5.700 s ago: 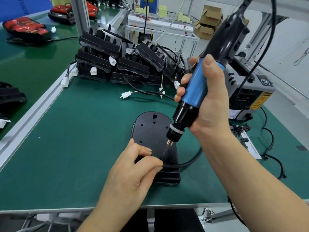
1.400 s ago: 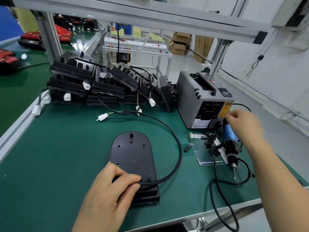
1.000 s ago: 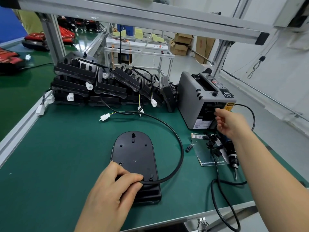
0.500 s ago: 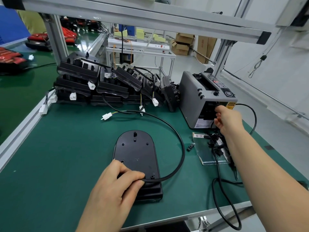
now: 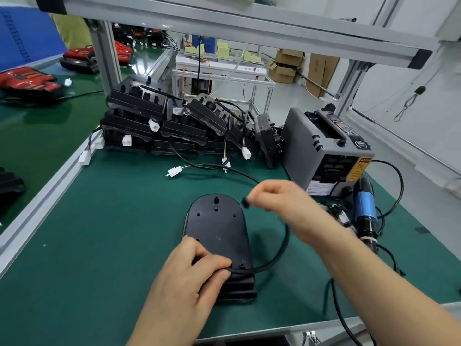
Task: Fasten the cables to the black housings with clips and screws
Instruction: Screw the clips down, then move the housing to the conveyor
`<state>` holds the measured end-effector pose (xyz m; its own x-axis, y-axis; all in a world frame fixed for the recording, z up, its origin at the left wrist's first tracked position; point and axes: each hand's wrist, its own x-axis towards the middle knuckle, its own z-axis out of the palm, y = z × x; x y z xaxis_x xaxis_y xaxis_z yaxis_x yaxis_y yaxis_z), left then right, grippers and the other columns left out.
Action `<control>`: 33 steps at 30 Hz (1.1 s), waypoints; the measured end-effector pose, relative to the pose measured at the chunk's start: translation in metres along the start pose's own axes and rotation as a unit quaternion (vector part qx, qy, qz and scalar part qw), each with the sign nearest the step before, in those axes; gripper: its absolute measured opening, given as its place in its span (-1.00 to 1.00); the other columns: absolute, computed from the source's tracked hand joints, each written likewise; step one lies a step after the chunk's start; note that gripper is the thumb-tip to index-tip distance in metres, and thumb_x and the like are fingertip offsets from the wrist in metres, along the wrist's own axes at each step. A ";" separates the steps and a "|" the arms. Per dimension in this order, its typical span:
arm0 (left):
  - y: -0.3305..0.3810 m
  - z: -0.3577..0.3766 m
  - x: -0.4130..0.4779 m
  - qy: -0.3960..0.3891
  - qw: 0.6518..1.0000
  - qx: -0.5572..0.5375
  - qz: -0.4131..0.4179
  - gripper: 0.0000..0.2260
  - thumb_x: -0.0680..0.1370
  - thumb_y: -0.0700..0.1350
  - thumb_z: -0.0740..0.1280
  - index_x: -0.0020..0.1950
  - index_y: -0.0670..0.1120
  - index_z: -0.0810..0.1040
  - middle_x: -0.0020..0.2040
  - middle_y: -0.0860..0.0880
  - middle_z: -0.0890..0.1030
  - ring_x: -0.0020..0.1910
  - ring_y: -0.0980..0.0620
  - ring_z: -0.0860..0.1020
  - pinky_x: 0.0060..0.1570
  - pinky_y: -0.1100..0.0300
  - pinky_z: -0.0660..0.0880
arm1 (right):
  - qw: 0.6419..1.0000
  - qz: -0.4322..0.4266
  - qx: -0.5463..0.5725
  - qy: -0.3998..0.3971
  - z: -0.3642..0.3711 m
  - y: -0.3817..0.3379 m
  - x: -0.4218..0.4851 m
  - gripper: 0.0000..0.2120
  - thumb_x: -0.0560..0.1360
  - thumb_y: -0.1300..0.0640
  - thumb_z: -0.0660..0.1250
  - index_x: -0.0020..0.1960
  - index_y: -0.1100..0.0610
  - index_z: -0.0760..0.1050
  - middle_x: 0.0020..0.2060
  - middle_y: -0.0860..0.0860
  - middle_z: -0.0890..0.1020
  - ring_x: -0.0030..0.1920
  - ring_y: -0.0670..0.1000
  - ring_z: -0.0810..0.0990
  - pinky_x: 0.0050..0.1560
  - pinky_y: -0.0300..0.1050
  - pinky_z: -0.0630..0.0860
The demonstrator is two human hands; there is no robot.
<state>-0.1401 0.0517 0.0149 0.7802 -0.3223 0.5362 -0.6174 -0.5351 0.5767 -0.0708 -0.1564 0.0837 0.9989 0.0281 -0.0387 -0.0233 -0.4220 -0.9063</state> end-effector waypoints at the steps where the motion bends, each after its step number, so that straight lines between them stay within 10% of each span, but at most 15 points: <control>1: -0.001 0.000 0.000 0.003 1.000 0.001 0.003 -0.79 0.48 0.05 0.26 -0.06 0.03 0.66 -0.18 0.09 0.43 -0.21 0.22 0.40 -0.20 0.42 0.35 | 0.999 -0.012 -0.015 -0.043 0.014 -0.005 -0.001 -0.82 0.42 0.18 0.42 -0.35 0.01 0.57 -0.36 -0.15 0.59 -0.29 -0.20 0.49 -0.19 -0.31 0.39; 7: -0.003 0.004 -0.006 0.048 0.999 -0.008 0.014 -0.77 0.48 0.02 0.28 -0.02 -0.03 0.68 -0.15 0.04 0.51 -0.11 0.17 0.45 0.20 0.15 0.39 | 0.976 -0.068 -0.150 -0.142 0.061 -0.016 0.007 -0.80 0.41 0.20 0.41 -0.35 0.00 0.53 -0.21 0.00 0.58 -0.16 0.02 0.56 -0.03 -0.07 0.48; 16: -0.036 -0.013 0.008 0.093 0.970 -0.075 -0.213 -0.82 0.55 -0.18 0.32 0.07 0.07 0.61 -0.03 0.34 0.50 0.12 0.45 0.37 0.05 0.65 0.19 | 0.969 -0.064 -0.192 -0.143 0.069 -0.010 0.012 -0.71 0.39 0.15 0.44 -0.43 -0.11 0.50 -0.25 -0.16 0.51 -0.19 -0.23 0.49 -0.08 -0.41 0.37; 33: -0.051 -0.005 0.007 0.049 0.966 -0.090 -0.238 -0.75 0.49 -0.10 0.39 0.16 0.06 0.62 0.06 0.42 0.50 0.25 0.41 0.30 0.12 0.66 0.14 | 0.962 -0.054 -0.251 -0.096 0.079 -0.011 0.002 -0.82 0.44 0.11 0.37 -0.34 0.00 0.54 -0.19 -0.13 0.51 0.08 -0.09 0.33 0.00 -0.27 0.32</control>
<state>-0.1038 0.0804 -0.0077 0.9721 0.0070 0.2344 -0.2054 -0.4566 0.8656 -0.0722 -0.0800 0.0599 0.9671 0.2429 -0.0757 0.1518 -0.7897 -0.5944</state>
